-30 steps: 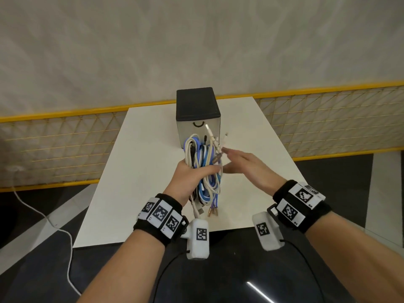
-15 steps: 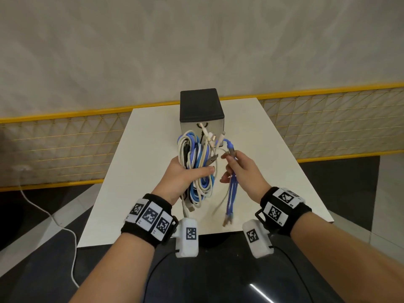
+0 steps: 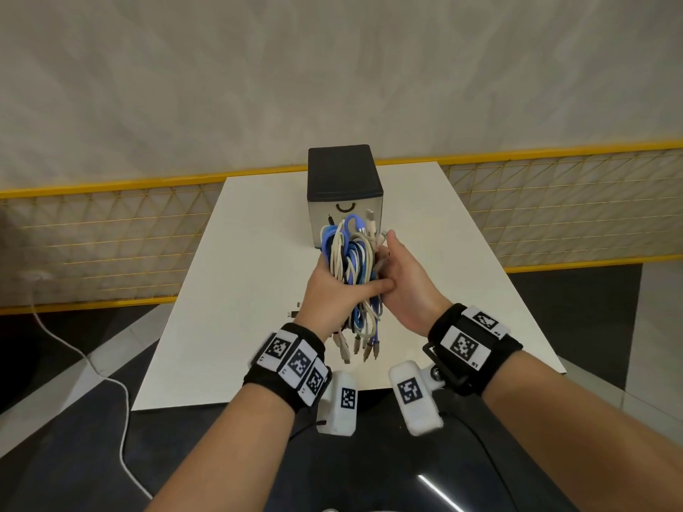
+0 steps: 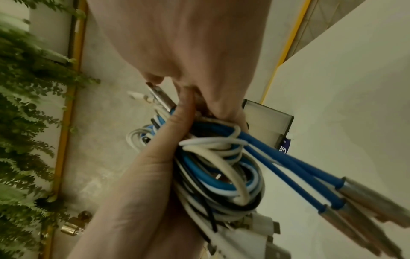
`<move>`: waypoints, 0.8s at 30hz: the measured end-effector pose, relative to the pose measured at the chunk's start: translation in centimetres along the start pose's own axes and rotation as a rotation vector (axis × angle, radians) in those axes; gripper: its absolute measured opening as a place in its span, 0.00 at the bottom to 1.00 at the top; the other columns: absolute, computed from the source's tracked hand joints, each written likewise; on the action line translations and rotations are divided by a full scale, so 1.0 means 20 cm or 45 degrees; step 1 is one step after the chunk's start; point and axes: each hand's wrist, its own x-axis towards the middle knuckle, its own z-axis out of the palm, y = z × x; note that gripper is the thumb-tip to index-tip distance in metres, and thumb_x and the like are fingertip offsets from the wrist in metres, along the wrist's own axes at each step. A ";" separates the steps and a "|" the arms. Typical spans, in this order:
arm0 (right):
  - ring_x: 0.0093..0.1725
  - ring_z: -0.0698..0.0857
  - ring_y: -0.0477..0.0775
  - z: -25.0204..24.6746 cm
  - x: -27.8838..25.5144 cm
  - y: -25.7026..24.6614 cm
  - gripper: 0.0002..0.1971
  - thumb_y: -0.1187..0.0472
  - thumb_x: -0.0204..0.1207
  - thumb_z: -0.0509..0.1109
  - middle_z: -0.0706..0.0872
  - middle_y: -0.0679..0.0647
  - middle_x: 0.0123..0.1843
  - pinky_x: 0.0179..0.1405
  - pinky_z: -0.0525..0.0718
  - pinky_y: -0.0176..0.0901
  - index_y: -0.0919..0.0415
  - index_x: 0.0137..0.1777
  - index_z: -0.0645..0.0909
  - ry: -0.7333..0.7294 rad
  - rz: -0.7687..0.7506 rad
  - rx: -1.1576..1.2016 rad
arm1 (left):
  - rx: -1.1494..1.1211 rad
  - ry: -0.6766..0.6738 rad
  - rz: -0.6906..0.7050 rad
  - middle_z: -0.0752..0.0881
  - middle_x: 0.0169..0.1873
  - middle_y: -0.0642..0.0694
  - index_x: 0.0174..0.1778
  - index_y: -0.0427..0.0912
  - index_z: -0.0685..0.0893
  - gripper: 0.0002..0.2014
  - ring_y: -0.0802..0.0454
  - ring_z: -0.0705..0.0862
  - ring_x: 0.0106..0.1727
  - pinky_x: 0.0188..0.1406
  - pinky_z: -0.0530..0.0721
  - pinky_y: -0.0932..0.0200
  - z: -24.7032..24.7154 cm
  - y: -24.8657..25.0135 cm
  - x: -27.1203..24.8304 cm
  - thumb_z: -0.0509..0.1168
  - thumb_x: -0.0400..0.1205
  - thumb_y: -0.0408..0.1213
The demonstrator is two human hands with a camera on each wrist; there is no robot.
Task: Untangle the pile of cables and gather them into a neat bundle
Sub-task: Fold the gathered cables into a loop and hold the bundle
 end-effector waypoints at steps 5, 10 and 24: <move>0.67 0.83 0.54 -0.01 0.00 -0.05 0.34 0.37 0.82 0.42 0.85 0.57 0.65 0.66 0.82 0.44 0.59 0.74 0.73 -0.134 0.027 0.081 | -0.087 0.047 -0.004 0.91 0.53 0.54 0.64 0.49 0.79 0.34 0.59 0.89 0.54 0.57 0.87 0.57 0.02 0.01 0.01 0.85 0.63 0.36; 0.68 0.82 0.53 0.01 0.02 -0.01 0.29 0.40 0.84 0.46 0.84 0.57 0.68 0.72 0.75 0.48 0.55 0.73 0.75 -0.099 0.000 -0.107 | -0.070 -0.016 -0.077 0.92 0.47 0.49 0.59 0.44 0.85 0.27 0.54 0.91 0.51 0.57 0.89 0.49 -0.01 -0.01 0.03 0.84 0.65 0.36; 0.72 0.80 0.55 0.11 0.16 0.04 0.29 0.41 0.86 0.45 0.82 0.60 0.71 0.78 0.70 0.53 0.57 0.75 0.74 -0.070 -0.044 -0.040 | -0.136 0.128 -0.032 0.93 0.44 0.46 0.54 0.41 0.87 0.17 0.53 0.92 0.47 0.48 0.91 0.55 -0.10 0.00 0.07 0.79 0.70 0.28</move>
